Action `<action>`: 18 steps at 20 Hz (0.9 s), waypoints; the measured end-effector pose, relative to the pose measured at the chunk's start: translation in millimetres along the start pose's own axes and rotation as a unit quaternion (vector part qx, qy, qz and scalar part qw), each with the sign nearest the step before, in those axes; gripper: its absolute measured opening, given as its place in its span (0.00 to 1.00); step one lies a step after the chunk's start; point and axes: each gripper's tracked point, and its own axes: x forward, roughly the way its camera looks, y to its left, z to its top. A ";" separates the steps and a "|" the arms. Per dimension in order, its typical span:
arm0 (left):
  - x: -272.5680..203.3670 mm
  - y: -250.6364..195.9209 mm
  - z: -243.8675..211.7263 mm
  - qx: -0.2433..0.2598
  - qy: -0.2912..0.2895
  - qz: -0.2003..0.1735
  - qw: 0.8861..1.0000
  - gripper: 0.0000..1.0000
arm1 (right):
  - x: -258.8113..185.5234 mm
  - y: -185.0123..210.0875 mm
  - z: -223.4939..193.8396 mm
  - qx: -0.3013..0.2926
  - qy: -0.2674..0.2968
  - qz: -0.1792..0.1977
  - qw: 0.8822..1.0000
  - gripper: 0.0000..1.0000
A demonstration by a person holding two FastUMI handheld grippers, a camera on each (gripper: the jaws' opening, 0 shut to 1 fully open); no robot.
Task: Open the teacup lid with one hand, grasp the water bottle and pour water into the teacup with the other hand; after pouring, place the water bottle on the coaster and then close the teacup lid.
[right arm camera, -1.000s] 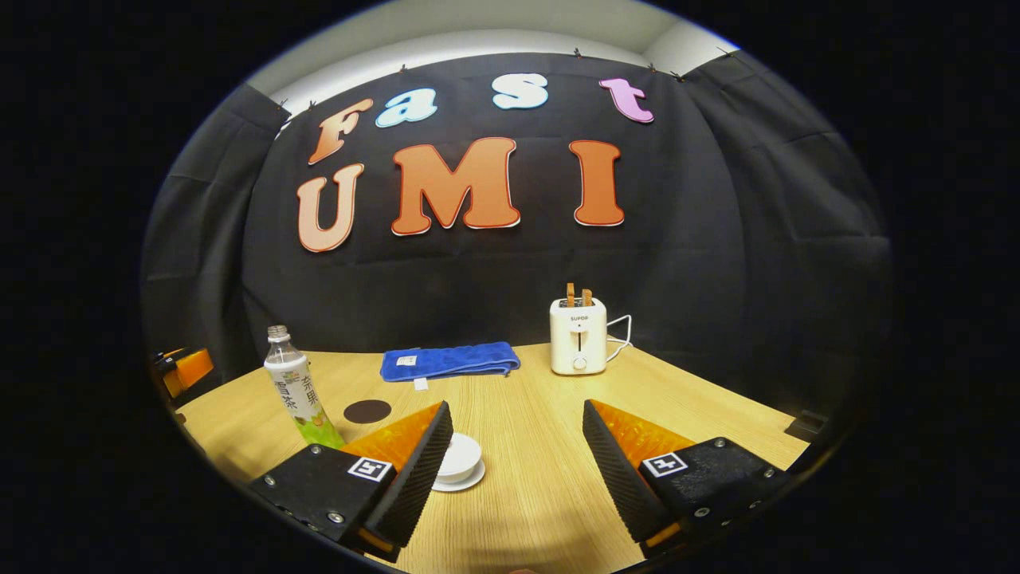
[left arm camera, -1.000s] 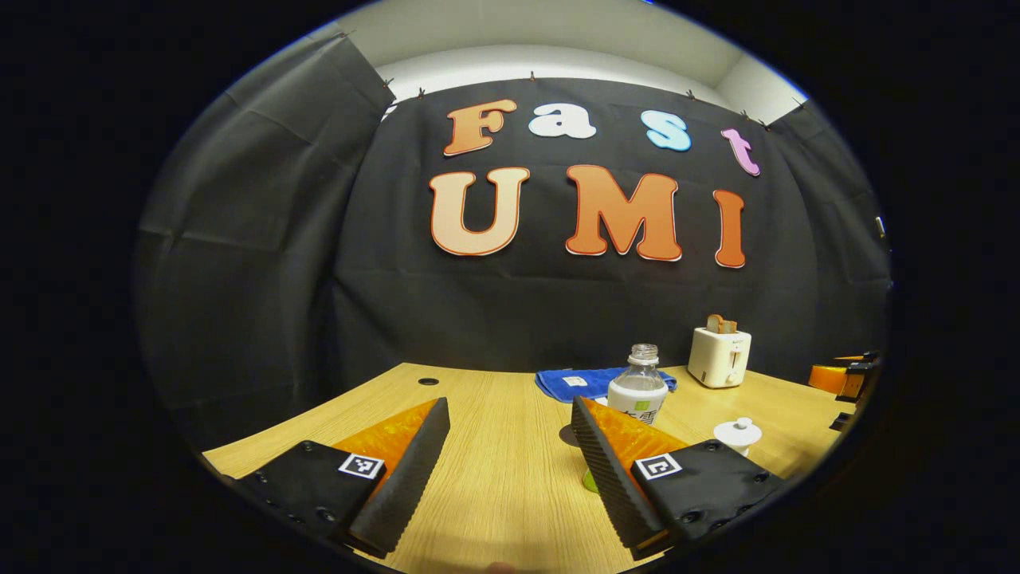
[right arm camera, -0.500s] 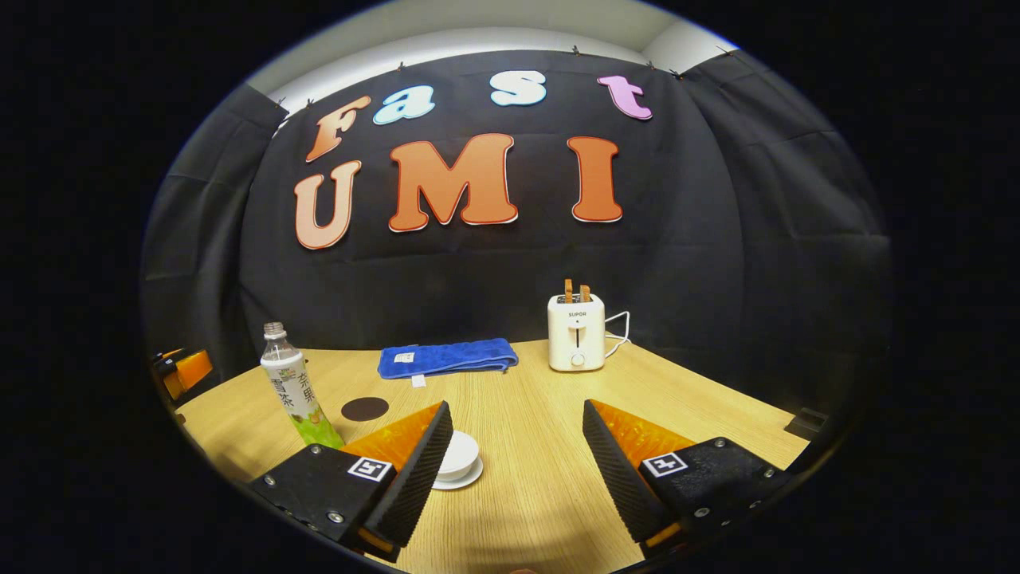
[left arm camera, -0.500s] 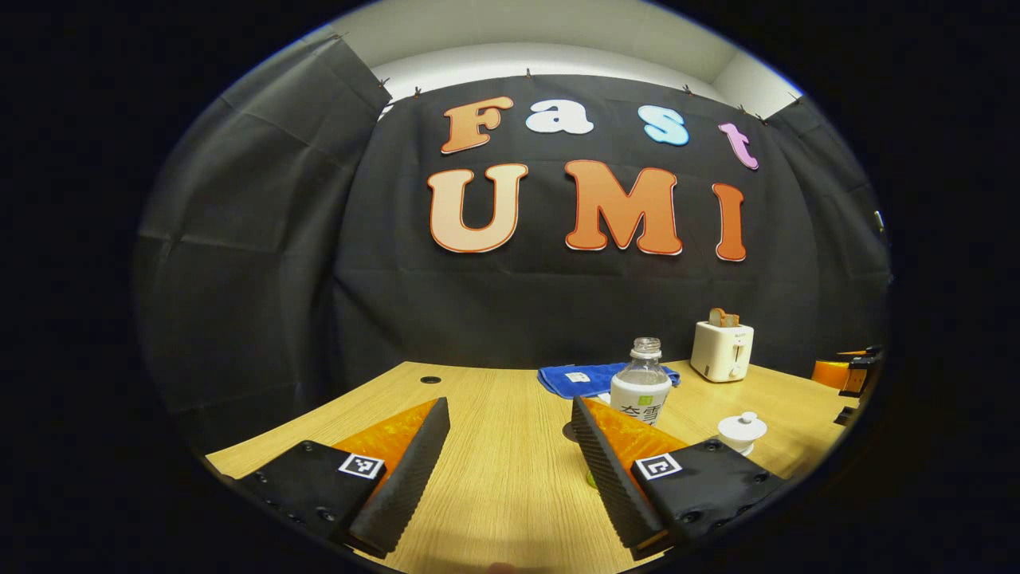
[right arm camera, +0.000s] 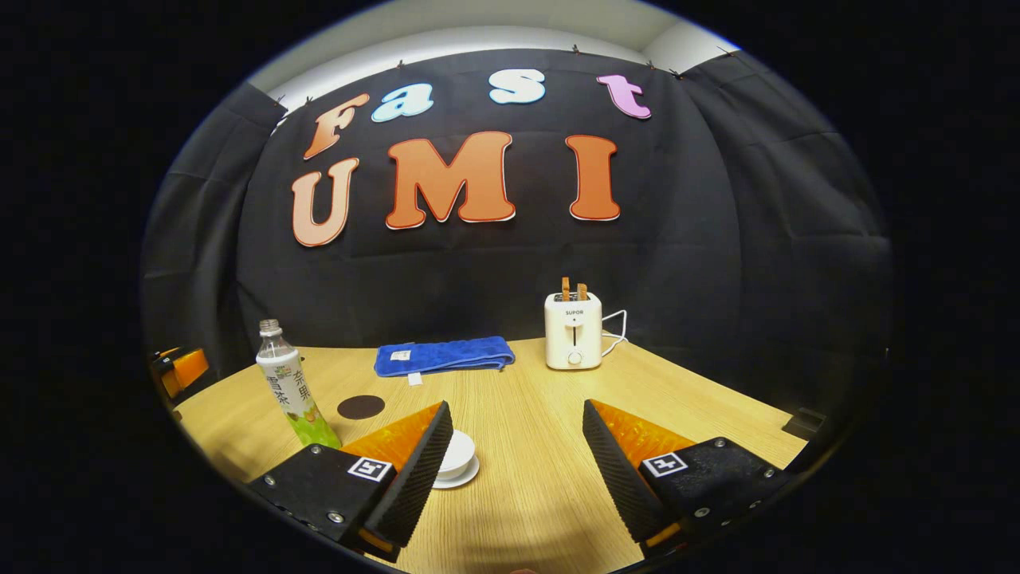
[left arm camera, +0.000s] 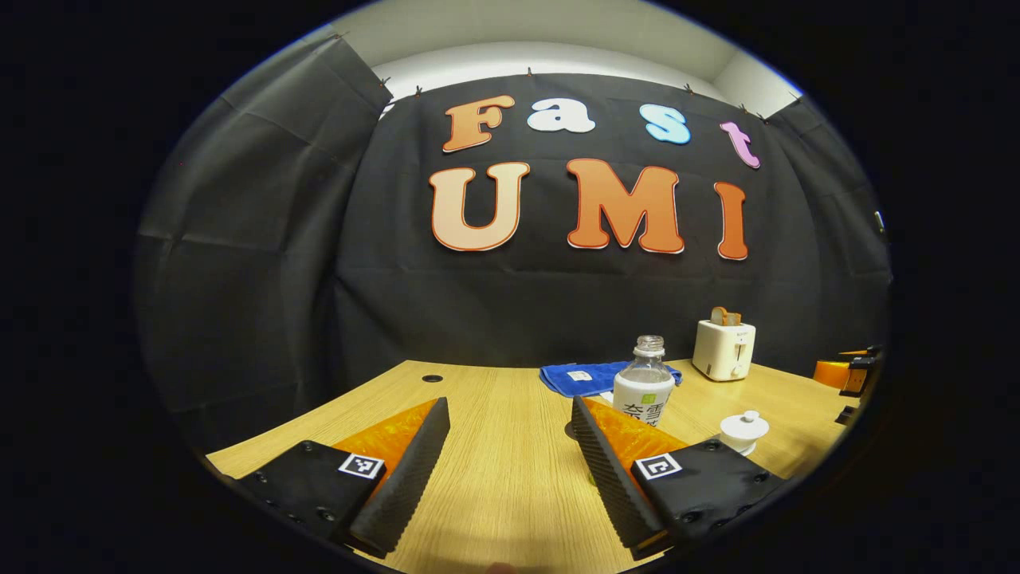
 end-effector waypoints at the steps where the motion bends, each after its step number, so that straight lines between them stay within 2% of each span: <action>1: 0.6 -0.2 0.4 0.000 0.000 0.000 1.000 0.99 | 4.7 1.9 2.9 0.003 -0.005 0.001 1.000 0.98; 6: 2.8 -0.6 -0.5 0.003 0.003 0.000 1.000 0.99 | 36.4 30.9 0.9 -0.016 0.014 0.018 1.000 0.98; 10: 7.0 3.8 -2.3 0.010 0.004 0.005 1.000 0.99 | 54.2 64.5 -18.0 -0.034 0.049 0.056 0.997 0.98; 16: 11.0 9.2 -11.5 0.011 0.014 0.009 1.000 0.98 | 74.4 88.9 -44.9 -0.072 0.083 0.069 0.992 0.98; 18: 13.9 11.8 -14.6 0.010 0.017 0.011 1.000 0.99 | 75.5 91.4 -51.1 -0.073 0.092 0.072 0.990 0.88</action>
